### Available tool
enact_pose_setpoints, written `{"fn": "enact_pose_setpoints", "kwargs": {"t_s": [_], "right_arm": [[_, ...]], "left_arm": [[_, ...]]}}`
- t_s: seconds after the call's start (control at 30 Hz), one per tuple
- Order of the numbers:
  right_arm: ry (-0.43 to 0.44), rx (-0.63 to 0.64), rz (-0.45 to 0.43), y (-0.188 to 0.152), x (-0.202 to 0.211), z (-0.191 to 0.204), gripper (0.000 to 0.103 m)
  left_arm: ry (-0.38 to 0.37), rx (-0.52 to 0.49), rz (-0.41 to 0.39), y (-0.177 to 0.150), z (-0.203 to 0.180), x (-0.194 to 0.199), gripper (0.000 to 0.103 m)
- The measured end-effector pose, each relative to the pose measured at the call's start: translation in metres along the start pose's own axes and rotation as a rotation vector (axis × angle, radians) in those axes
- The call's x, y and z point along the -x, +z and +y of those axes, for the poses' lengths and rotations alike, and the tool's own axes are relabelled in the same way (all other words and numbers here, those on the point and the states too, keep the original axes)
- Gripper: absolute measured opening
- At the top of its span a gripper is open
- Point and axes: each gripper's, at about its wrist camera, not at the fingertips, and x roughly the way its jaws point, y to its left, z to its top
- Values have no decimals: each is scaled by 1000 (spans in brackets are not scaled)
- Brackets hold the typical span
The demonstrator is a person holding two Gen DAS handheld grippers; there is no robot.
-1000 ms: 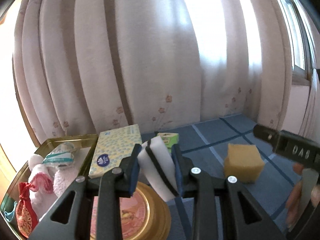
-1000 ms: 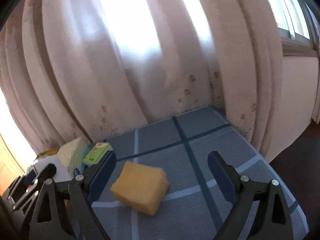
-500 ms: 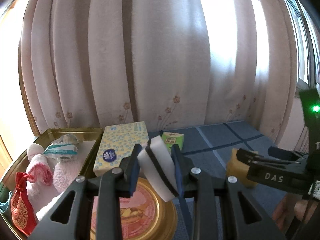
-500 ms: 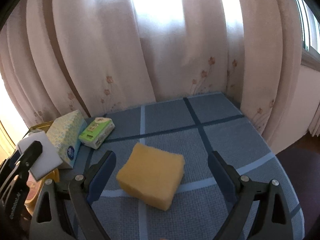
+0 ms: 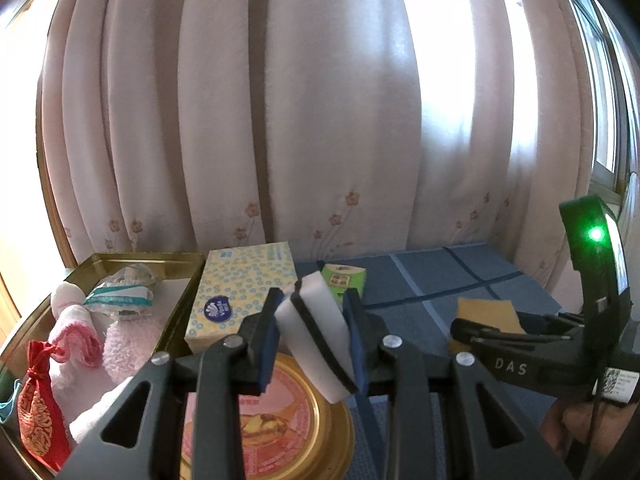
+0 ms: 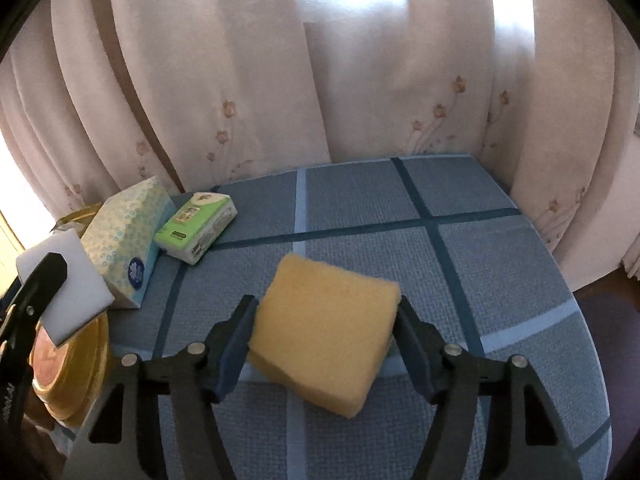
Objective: Organize soft objects
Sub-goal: 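Close the right gripper on the yellow sponge and lift it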
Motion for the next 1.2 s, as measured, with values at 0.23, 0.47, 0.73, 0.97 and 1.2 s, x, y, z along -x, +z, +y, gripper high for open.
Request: {"fn": "enact_pose_setpoints", "kwargs": {"t_s": [0.23, 0.47, 0.73, 0.97, 1.2], "right_arm": [[55, -39, -60, -1, 11, -8, 68], [73, -28, -198, -5, 37, -6, 68], [56, -38, -298, -11, 56, -9, 68], [11, -32, -392, -17, 73, -7, 68], [-24, -17, -464, -24, 86, -2, 68]], "left_arm": [[28, -14, -43, -1, -4, 9, 29], [47, -118, -98, -2, -24, 19, 29], [45, -159, -109, -2, -32, 21, 29], [45, -186, -121, -3, -36, 25, 29], [38, -220, -142, -4, -43, 30, 29]]}}
